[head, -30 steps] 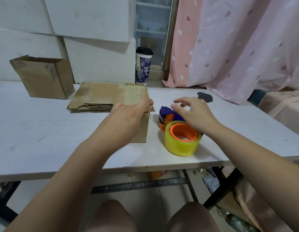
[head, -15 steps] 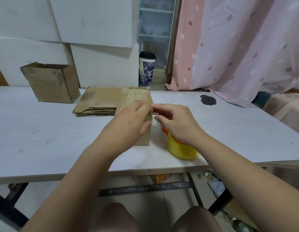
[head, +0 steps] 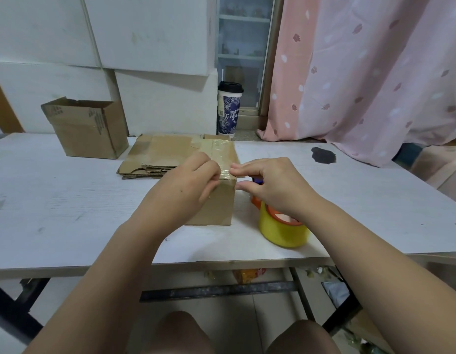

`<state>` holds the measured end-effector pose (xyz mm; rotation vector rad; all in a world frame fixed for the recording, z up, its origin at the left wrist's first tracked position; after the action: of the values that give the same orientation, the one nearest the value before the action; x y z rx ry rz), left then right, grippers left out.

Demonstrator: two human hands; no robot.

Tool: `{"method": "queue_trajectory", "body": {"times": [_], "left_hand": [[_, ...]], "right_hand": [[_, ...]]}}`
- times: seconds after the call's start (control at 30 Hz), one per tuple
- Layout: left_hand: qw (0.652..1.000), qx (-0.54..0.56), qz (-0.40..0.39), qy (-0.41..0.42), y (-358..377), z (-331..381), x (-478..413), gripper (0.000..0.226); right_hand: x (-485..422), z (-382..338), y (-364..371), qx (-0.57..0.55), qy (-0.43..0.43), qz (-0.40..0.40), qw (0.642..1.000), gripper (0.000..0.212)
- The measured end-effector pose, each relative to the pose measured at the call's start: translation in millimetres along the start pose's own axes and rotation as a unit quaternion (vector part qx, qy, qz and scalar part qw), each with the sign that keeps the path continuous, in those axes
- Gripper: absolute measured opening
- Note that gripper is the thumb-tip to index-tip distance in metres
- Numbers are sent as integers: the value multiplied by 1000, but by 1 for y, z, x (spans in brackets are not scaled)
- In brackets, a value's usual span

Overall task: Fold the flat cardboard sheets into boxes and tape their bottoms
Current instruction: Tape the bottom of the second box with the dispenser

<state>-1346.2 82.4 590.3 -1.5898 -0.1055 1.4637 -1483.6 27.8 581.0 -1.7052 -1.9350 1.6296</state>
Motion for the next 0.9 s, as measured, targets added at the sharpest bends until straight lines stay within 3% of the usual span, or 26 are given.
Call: {"method": "queue_trajectory", "body": {"times": [0.27, 0.37, 0.47, 0.57, 0.67, 0.73, 0.8, 0.9], "left_hand": [[999, 5, 34, 36, 4, 1, 9, 10], [993, 79, 80, -47, -4, -12, 18, 24], [965, 129, 166, -159, -19, -35, 28, 21], [949, 182, 142, -217, -18, -54, 36, 42], [955, 191, 81, -213, -10, -57, 38, 39], [941, 238, 59, -234, -6, -60, 39, 38], [936, 255, 56, -236, -6, -61, 38, 40], [957, 201, 66, -198, -9, -60, 35, 37]], "right_hand": [[2, -4, 1, 20, 28, 1, 999, 28], [5, -2, 3, 19, 34, 11, 999, 28], [8, -1, 3, 13, 37, 27, 999, 27], [10, -3, 3, 23, 42, 47, 998, 27], [10, -4, 4, 27, 44, 51, 997, 27], [12, -3, 5, 12, 46, 49, 998, 27], [12, -1, 5, 3, 49, 46, 998, 27], [12, -1, 3, 7, 47, 47, 998, 26]]}}
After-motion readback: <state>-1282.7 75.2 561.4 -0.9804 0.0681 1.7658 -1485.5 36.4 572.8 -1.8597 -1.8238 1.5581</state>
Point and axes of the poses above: each hand's wrist, its own x-axis away from the middle knuckle, its own y-axis out of the palm, z = x × y, the point moved 6 cm from there along -x, towards the middle knuckle, and after that the axes turned 9 degrees about z, right-handed, at the moved point
